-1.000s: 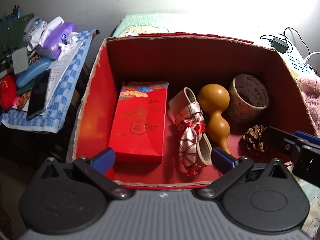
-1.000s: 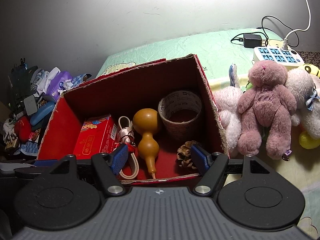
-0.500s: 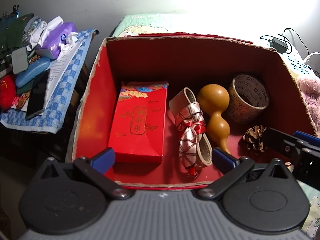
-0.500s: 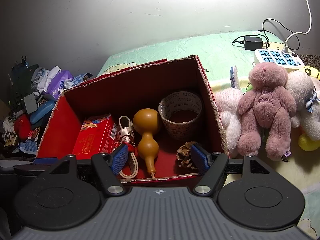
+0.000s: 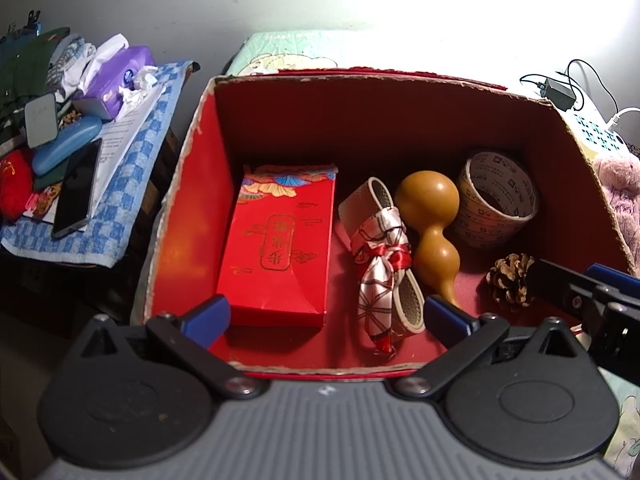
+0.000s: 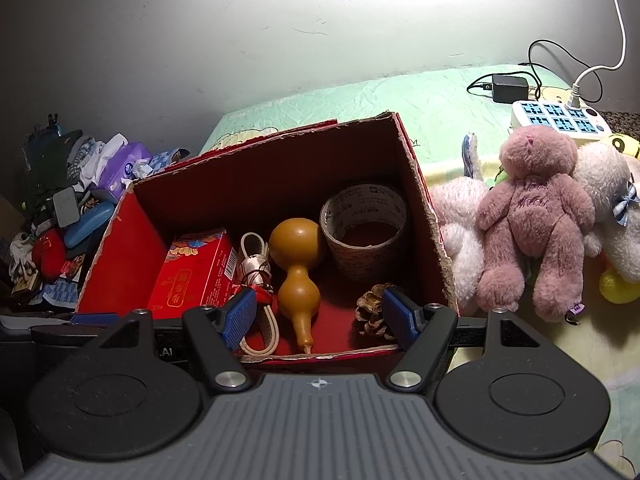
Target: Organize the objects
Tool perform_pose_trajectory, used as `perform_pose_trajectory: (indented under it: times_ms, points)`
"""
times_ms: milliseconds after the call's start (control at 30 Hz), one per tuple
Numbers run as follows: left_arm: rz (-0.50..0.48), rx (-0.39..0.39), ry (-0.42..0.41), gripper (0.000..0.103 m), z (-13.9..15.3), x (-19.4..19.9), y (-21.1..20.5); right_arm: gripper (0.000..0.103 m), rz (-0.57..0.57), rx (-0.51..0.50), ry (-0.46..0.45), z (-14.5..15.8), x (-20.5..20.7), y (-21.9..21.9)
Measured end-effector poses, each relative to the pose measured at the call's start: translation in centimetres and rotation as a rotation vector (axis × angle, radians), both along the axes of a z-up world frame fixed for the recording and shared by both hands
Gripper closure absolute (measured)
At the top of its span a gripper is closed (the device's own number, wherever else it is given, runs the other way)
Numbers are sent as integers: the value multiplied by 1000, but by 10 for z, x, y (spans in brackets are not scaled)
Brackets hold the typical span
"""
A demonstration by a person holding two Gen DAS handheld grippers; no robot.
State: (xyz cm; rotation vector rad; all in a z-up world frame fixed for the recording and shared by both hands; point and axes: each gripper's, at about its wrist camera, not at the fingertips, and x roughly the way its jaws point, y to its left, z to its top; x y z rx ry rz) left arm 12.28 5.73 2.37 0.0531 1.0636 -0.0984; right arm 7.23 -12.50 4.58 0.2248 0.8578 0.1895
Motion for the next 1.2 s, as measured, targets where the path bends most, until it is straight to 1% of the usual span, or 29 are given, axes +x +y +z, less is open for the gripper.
perform_pose_trajectory:
  times_ms: [367,667,967,1200]
  points:
    - [8,-1,-9,0,0,-1,0,31,2,-13,-6,0,-1,1]
    - [7,-1,-14,0,0,-2,1,31,5,-3,-12,0,-2,0]
    - [9,-3,-29,0,0,-4,1,32,35,-67,-55,-1,-8,7]
    - [5,-3,-32,0,0,-4,0,32,33,-65,-66,-1,-10,6]
